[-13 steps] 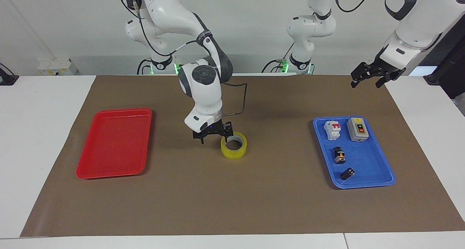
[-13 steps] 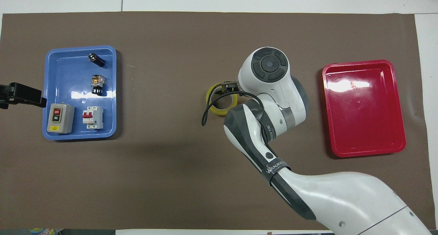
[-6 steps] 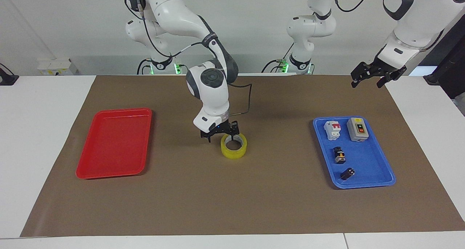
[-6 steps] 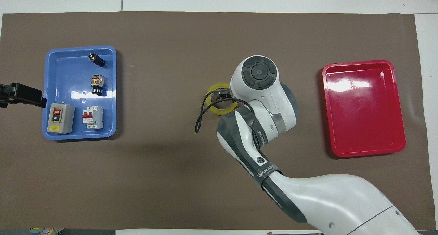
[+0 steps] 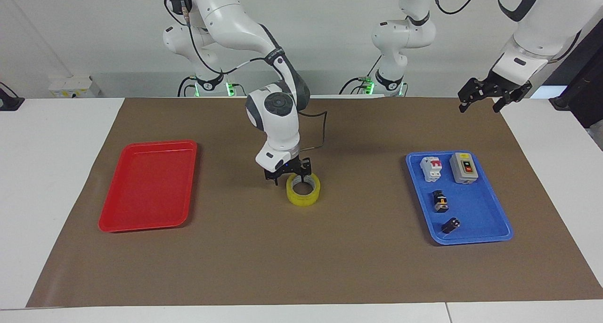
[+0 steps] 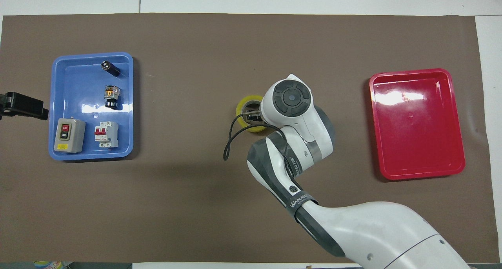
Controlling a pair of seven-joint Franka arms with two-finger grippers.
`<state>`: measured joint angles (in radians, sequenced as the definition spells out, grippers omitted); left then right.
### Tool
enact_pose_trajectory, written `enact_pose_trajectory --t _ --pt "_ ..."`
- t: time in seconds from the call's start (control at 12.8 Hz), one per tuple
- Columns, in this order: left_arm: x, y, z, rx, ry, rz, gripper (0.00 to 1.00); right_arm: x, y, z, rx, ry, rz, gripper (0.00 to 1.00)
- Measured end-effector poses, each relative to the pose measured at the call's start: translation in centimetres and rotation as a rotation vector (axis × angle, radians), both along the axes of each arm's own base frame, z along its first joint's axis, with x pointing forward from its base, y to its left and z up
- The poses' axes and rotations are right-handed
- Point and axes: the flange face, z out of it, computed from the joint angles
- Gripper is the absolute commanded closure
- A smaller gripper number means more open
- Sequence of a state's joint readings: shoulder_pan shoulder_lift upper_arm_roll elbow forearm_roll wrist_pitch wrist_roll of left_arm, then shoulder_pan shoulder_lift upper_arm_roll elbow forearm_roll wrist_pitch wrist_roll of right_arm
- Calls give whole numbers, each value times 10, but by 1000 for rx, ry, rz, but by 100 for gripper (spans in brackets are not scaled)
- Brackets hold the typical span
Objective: Place and move tape with both arms
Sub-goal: 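Carry the tape with the right gripper and lower it into the red tray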
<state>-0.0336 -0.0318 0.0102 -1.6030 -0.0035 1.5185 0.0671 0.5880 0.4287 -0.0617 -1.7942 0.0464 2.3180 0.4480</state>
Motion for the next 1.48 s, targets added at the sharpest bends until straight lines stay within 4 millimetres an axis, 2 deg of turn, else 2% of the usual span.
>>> enact_pose_trajectory --t 0.08,0.16,0.23,0.31,0.39,0.7,0.86,0.94,1.01,1.09,1.25,1.33,1.48 --pt "0 -1 0 0 0 -3 0 0 -1 -2 2 -5 -1 34" --pt "1 -2 -1 0 2 -4 0 -1 -1 -4 5 -9 -1 46" --pt "1 -3 -2 0 3 -5 0 -2 -2 -6 7 -14 -1 62" --pt "2 -3 -2 0 1 -6 0 -2 -2 -7 11 -22 -2 86" --pt "2 -4 -2 0 0 -7 0 -2 -2 -9 14 -28 -2 100" --pt "2 -6 -1 -1 -3 -33 0 1 -10 -6 1 -8 -13 100" --pt "2 -6 -1 -2 -4 -46 0 19 -32 19 -31 40 -17 100" --pt "2 -6 -1 -2 -4 -48 0 33 -58 39 -43 58 -5 100" --pt "2 -6 -1 -3 -4 -48 0 45 -96 60 -50 74 15 100" --pt "2 -7 -1 -8 -4 -48 0 53 -143 79 -55 97 47 100" --pt "2 -8 -1 -21 -4 -48 0 56 -247 107 -54 153 127 100" --pt "2 -8 -1 -22 -4 -48 0 53 -299 113 -45 173 164 100" --pt "2 -9 -1 -22 -4 -48 0 43 -386 107 -23 196 220 100"
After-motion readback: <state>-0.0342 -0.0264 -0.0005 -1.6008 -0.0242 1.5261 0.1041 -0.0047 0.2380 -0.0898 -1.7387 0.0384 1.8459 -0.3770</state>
